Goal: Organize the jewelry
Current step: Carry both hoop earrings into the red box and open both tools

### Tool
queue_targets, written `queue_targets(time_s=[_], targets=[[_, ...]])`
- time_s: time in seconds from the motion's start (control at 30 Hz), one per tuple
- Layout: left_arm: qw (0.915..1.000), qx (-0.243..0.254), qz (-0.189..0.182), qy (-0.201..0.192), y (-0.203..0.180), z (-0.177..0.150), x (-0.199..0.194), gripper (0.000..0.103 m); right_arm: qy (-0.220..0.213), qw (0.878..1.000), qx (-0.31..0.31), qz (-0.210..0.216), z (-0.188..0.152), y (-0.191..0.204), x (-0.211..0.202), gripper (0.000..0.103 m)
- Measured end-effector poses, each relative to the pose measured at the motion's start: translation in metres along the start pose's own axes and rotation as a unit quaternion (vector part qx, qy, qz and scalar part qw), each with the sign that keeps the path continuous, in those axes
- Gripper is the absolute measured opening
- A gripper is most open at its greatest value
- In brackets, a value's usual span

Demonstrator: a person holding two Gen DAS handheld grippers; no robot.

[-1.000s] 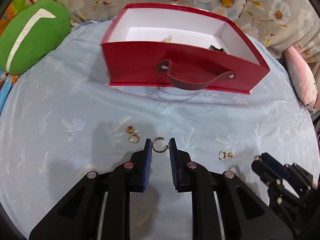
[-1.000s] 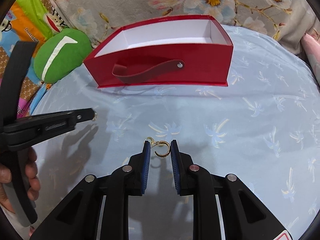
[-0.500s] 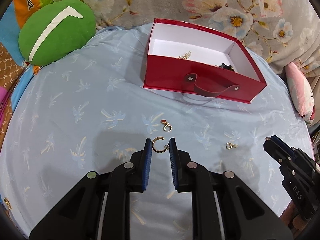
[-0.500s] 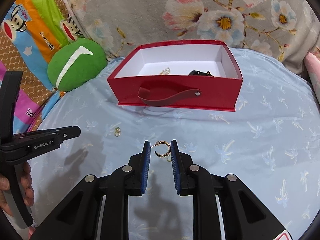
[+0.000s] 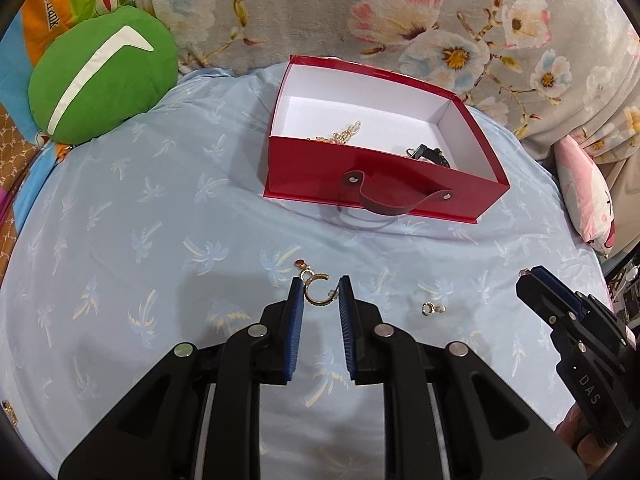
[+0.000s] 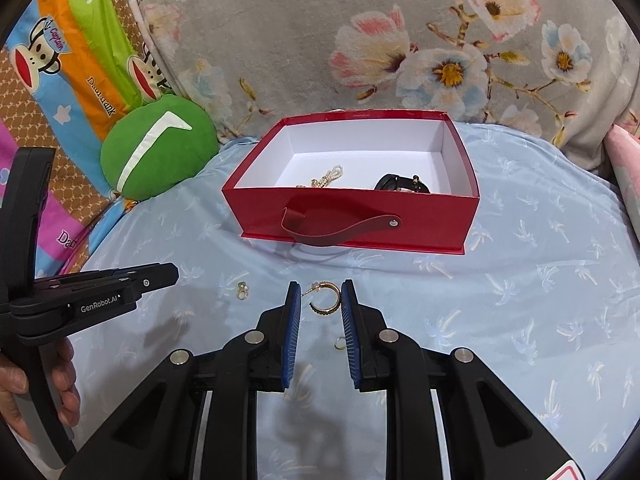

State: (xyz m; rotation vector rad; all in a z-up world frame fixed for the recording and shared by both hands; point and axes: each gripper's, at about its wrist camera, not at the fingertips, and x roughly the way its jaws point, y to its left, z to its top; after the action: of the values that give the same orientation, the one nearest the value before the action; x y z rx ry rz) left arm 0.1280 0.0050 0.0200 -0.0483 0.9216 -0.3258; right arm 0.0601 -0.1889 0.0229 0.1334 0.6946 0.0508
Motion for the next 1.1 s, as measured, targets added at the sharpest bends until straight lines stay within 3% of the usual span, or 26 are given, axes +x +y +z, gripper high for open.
queue_targets(time_s=[0.5,1.1], targets=[[0.9999,0.005,0.013,-0.003,-0.002,0.013,0.007,0.017,-0.01,1.0,0.006,-0.007,0.014,-0.011,0.006,0.019],[0.9988,0.023,0.017,-0.04,-0.015,0.057,0.017,0.017,-0.037,0.999,0.012,-0.021,0.055,-0.031,0.027,0.019]])
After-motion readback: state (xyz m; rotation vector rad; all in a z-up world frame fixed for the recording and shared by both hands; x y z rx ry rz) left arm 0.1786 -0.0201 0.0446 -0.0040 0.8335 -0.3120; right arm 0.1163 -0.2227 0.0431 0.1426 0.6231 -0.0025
